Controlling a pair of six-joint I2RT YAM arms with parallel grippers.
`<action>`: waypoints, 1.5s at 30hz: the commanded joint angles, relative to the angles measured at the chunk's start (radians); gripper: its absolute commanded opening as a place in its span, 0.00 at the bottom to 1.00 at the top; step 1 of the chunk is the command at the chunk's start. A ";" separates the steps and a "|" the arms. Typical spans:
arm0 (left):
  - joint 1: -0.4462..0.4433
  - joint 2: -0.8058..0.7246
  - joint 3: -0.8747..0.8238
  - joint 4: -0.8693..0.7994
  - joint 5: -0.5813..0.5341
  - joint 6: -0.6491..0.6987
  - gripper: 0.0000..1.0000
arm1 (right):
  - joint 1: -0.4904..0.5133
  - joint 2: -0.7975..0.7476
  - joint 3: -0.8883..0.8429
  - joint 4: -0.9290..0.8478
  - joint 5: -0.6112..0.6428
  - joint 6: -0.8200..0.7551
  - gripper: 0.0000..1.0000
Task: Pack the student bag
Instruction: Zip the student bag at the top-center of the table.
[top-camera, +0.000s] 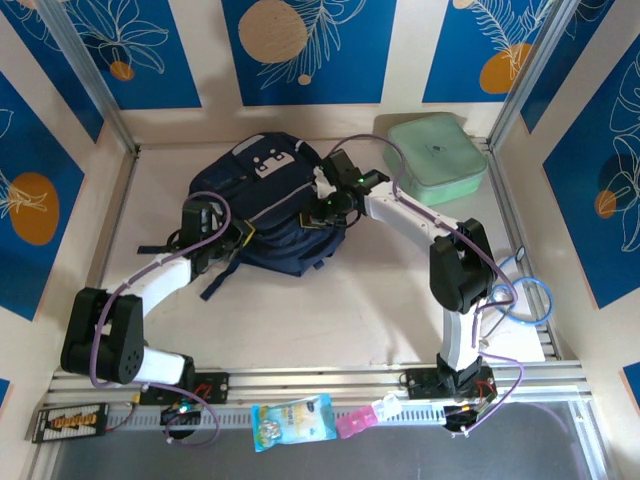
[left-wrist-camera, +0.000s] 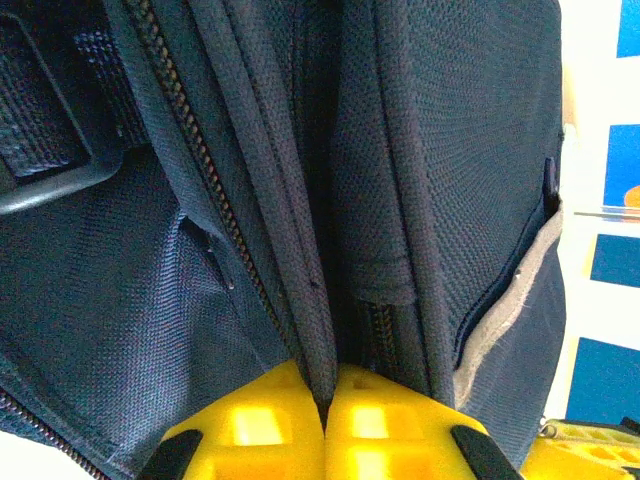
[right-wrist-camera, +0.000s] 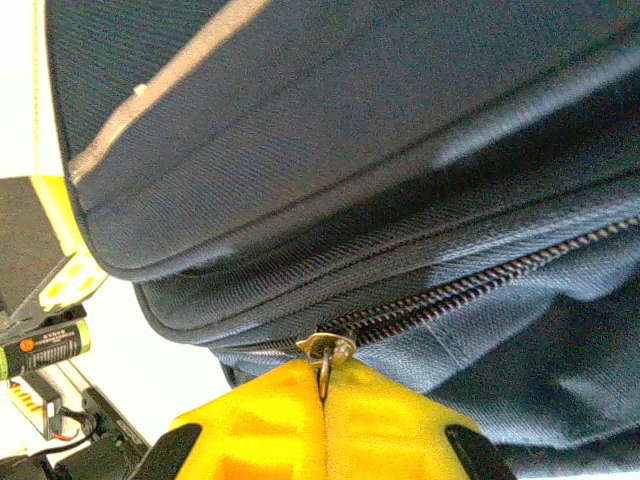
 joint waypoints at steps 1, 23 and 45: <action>0.006 -0.018 0.034 -0.038 0.027 0.061 0.00 | -0.011 -0.056 0.029 -0.105 0.007 -0.062 0.00; 0.000 -0.036 0.069 -0.188 0.085 0.214 0.00 | -0.073 -0.157 -0.251 -0.084 0.341 -0.287 0.00; 0.072 0.121 0.307 -0.343 -0.226 0.386 0.60 | 0.218 -0.167 -0.385 0.296 0.051 -0.095 0.00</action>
